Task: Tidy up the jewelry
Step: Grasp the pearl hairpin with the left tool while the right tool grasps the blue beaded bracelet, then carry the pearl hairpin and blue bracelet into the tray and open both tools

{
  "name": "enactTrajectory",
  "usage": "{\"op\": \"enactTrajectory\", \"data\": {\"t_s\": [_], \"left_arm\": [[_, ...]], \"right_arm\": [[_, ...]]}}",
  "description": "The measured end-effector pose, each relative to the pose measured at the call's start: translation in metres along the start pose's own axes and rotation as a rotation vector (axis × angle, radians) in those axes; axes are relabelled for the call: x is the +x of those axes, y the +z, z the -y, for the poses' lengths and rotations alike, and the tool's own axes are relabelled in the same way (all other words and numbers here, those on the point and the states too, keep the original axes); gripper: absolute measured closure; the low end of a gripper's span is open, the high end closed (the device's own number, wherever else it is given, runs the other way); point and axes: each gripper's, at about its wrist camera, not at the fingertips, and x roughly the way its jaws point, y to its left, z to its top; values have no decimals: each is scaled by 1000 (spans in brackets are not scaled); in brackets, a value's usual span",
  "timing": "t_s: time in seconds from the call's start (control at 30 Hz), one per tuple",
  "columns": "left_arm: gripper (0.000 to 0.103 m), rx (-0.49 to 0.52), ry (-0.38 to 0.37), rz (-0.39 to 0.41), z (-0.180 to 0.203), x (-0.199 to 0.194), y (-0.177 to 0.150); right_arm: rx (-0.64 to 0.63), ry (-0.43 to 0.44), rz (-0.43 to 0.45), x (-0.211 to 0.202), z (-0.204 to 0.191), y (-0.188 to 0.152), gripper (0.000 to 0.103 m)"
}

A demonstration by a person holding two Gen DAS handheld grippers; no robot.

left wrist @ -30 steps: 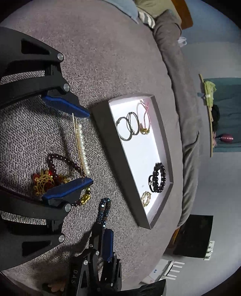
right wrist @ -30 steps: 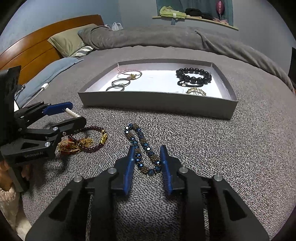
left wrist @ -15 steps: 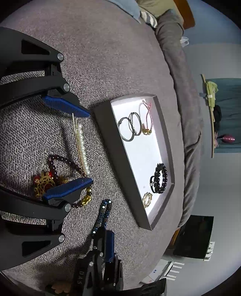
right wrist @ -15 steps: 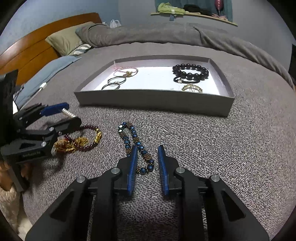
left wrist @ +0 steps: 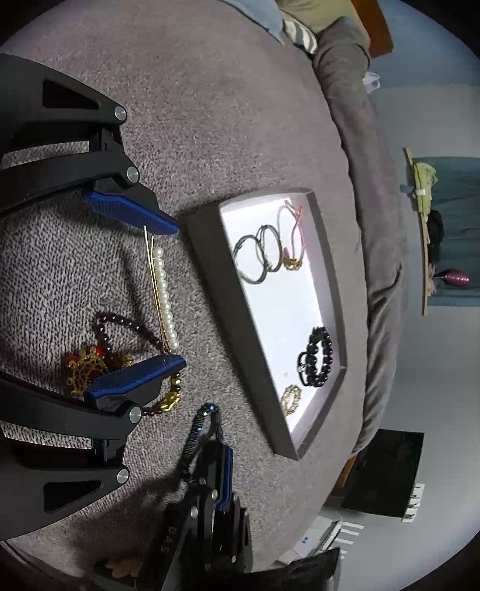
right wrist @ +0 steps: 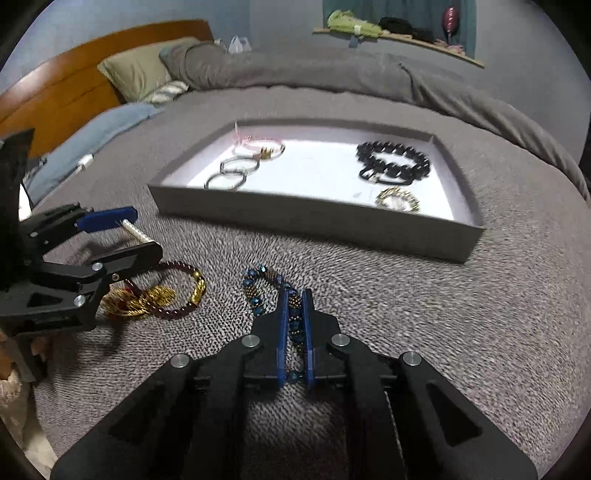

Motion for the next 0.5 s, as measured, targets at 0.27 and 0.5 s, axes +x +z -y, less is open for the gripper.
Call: {"op": "enactTrajectory", "data": {"t_s": [0.27,0.5], "left_arm": [[35,-26,10,48,-10,-14,8],[35,-26,28,60,-16,-16,20]], "right_arm": [[33,8,146,-36,7,19,96],[74,-20,195,-47,32,43,96]]}}
